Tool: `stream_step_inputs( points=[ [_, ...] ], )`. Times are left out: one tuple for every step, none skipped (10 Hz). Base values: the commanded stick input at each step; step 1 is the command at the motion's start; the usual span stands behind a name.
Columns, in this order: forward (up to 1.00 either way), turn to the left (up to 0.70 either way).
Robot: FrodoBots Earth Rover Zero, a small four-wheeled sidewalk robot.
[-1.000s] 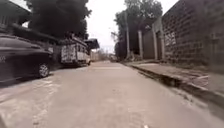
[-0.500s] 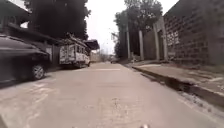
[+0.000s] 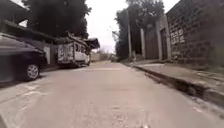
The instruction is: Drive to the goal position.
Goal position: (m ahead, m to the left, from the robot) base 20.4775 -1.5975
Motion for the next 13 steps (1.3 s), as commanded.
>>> stream_step_inputs(
  points=[
    [0.7,0.0],
    [0.7,0.0],
    [0.7,0.0],
    [0.7,0.0],
    [0.7,0.0],
    [0.7,0.0],
    [0.7,0.0],
    [0.7,0.0],
    [0.7,0.0],
    [0.7,0.0],
    [0.7,0.0],
    [0.7,0.0],
    [0.7,0.0]
  ],
)
